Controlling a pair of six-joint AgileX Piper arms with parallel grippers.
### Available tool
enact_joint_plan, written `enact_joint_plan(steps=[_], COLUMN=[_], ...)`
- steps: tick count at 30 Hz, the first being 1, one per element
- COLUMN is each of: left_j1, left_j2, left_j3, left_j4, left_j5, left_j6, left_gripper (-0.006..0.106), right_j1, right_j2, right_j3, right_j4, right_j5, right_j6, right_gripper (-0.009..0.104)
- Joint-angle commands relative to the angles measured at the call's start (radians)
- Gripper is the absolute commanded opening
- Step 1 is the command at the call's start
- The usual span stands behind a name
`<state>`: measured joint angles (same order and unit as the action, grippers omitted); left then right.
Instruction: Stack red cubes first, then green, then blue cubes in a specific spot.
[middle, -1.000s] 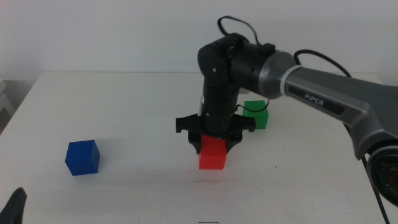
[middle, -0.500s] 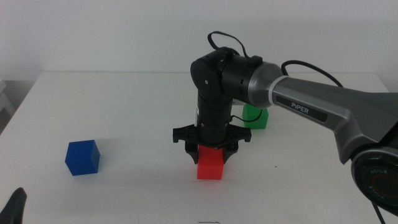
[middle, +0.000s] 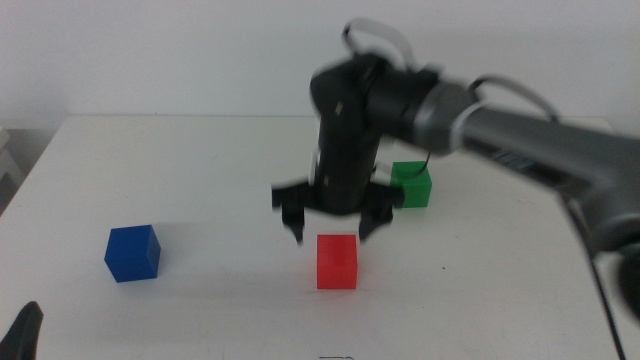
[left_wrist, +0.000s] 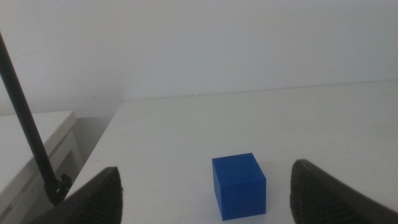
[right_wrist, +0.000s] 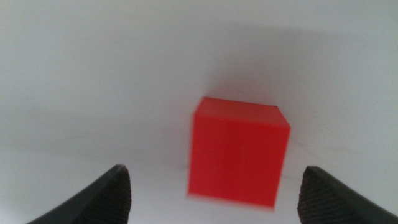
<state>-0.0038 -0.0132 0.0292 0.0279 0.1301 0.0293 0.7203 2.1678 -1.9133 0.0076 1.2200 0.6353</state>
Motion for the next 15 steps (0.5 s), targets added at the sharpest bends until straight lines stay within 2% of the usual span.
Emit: enact_joint_plan(steps=[1, 5, 9, 15], left_j1=[-0.005, -0.005, -0.005, -0.005], left_j2=[-0.020, -0.020, -0.020, -0.020], left_j3=[-0.003, -0.003, -0.003, -0.003], left_j4=[-0.008, -0.008, -0.008, -0.008], left_j5=[-0.086, -0.086, -0.086, -0.086], left_j6=[-0.001, -0.001, -0.001, -0.001], left_gripper=[0.091, 0.091, 0.091, 0.091], right_j1=[0.004, -0.018, -0.107, -0.257], right_j2=[-0.176, -0.300, -0.352, -0.316], right_j3=[-0.035, -0.035, -0.035, -0.035], right_j4=[-0.025, -0.072, -0.114, -0.122], right_j5=[0.074, 0.073, 0.066, -0.048], right_j6=[-0.040, -0.097, -0.139, -0.261], right_gripper=[0.075, 0.075, 0.075, 0.074])
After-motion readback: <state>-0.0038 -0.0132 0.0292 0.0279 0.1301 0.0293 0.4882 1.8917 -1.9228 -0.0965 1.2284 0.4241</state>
